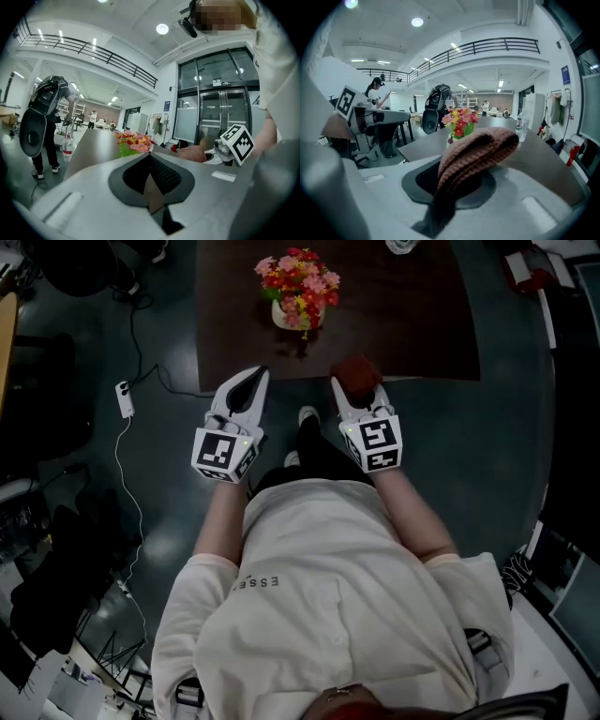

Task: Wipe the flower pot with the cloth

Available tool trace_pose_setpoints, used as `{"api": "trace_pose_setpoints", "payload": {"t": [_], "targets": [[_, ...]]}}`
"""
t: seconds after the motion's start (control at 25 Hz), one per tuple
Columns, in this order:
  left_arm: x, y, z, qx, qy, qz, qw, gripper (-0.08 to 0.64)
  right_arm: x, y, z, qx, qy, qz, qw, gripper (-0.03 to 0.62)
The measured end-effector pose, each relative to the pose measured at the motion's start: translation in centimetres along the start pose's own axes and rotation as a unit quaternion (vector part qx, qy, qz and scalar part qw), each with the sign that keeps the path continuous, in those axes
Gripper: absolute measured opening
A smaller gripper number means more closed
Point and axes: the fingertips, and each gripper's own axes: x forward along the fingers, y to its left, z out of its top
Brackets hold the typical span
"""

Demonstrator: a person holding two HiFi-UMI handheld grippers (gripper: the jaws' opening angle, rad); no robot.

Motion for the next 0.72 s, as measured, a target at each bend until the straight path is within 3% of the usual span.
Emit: {"api": "trace_pose_setpoints", "payload": {"t": [0.16,0.44,0.56,0.72], "targets": [[2.9,2.2,0.0,-0.006,0.008,0.009,0.9999,0.014,3.3,0.7,1.5,-0.009,0.004,0.052,0.999,0.046],[3.1,7.0,-1.2,-0.02,0.016,0.044,0.9987,0.014,7.9,8.8,0.7,-0.057,0.042,0.17,0.983,0.046],[2.6,9.1,-2.0,-0.036,0.034,0.042,0.9979,0.014,10.6,10.7,0.3,-0.054,0.059,0.178,0.981,0.046],[2.4,11.4,-2.6,-0.042,0.049,0.024,0.9976,0.014,14.9,10.4,1.1,-0.028,0.068,0.142,0.987,0.046]]}}
